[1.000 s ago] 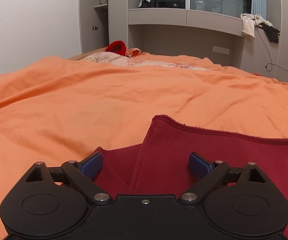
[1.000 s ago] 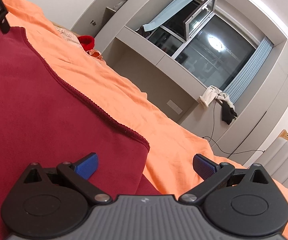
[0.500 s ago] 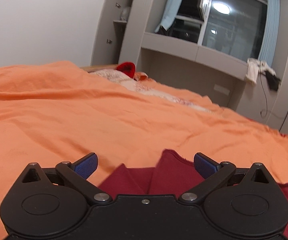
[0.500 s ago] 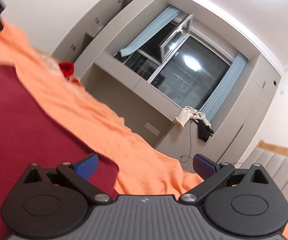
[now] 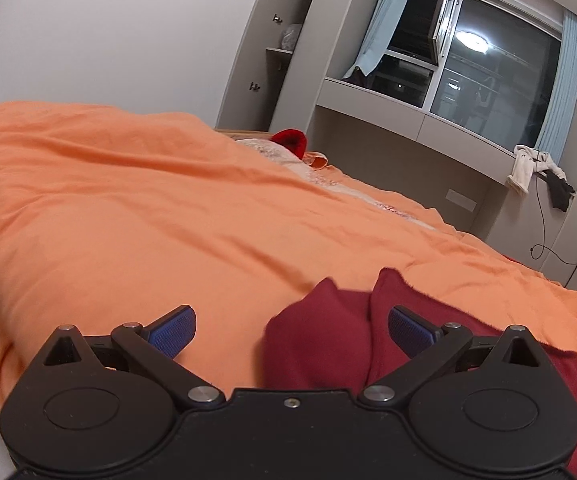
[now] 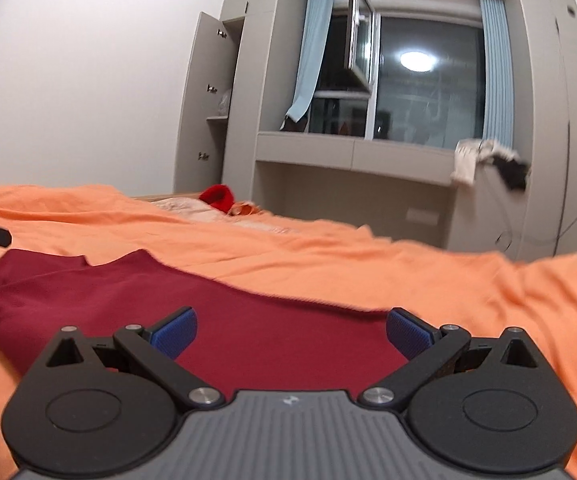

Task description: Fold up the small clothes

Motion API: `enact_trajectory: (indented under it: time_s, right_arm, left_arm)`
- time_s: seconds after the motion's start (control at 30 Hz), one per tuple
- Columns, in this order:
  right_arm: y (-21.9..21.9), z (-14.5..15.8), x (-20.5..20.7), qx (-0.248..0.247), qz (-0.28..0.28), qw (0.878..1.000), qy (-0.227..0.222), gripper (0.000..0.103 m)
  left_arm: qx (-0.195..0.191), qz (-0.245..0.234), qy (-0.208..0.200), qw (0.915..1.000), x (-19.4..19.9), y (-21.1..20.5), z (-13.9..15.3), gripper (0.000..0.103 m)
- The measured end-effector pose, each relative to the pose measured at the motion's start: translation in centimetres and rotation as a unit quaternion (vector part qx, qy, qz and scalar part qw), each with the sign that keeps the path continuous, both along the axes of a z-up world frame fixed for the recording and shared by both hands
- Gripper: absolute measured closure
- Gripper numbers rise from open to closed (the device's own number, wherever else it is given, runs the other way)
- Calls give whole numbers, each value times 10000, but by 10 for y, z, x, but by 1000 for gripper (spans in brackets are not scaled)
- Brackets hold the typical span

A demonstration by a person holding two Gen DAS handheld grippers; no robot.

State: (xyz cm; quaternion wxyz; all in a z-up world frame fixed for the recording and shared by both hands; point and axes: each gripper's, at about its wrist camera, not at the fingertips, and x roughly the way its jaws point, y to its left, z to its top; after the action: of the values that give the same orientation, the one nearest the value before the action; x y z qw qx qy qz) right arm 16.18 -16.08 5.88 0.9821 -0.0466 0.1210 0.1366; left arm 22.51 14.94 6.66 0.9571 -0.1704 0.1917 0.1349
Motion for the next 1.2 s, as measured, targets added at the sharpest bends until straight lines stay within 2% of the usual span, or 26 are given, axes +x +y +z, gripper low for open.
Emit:
enact_trajectory:
  time_s: [0.17, 0.33, 0.47, 0.63, 0.73, 0.87, 1.03, 1.2]
  right_arm:
    - [7, -5, -2, -3, 65, 9998, 174, 0]
    - [20, -13, -8, 20, 172, 9992, 371, 0]
    - [42, -28, -10, -263, 194, 9983, 491, 0]
    - [49, -38, -14, -361, 86, 9985, 394, 0]
    - [50, -42, -12, -270, 71, 9987, 434, 0]
    - [48, -43, -10, -132, 89, 9986, 506, 0]
    - [50, -44, -14, -197, -14, 9991, 385, 0]
    - [54, -46, -17, -332, -104, 9991, 237, 0]
  left_arm:
    - [-243, -170, 99, 9995, -20, 2, -8, 1]
    - [-391, -551, 138, 9976, -36, -7, -18, 1]
    - [-546, -935, 345, 9935, -39, -17, -28, 1]
    - [-346, -1240, 416, 9908, -45, -34, -36, 1]
    - [-373, -1356, 416, 9892, -43, -38, -36, 1]
    - [-644, -1389, 382, 9875, -41, -35, -37, 1]
    - [-865, -1487, 361, 9844, -35, -38, -39, 1]
    - [-1091, -1772, 639, 9760, 0, -43, -34, 1]
